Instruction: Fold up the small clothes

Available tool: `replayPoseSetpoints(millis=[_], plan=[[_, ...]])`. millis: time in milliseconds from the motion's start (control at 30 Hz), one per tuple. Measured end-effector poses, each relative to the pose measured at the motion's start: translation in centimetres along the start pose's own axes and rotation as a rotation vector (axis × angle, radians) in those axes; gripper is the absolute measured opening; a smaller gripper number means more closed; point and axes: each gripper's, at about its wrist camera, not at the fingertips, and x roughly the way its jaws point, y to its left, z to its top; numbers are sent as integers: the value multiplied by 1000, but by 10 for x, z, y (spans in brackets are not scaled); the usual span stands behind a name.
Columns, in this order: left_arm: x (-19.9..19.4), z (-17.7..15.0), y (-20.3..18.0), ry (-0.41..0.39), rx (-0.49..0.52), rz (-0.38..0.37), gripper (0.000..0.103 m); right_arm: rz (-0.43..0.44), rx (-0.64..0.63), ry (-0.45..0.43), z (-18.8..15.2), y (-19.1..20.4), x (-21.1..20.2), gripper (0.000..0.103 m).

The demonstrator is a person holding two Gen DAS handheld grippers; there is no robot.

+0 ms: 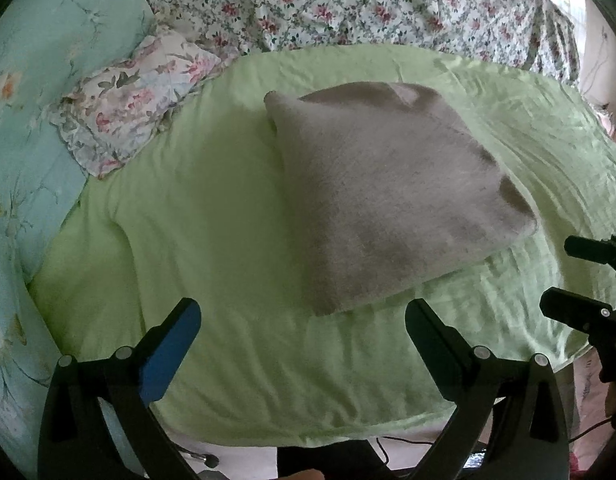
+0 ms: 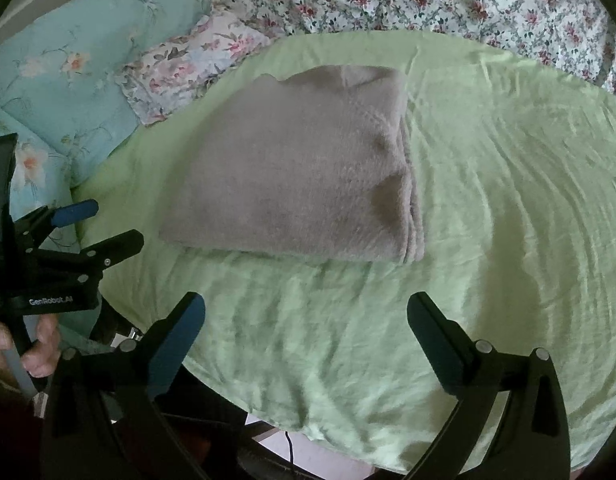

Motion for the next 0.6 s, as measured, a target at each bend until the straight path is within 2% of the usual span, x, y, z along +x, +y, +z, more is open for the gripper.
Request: replayPoseSetpoints(millis=[267,600], plan=[[7,13,-2,15,19,35,102,-9,-11,-14,17,-2,4,102],[11,23,-4,13,35,19,102,-24,-28,-20,35,-1,9,102]])
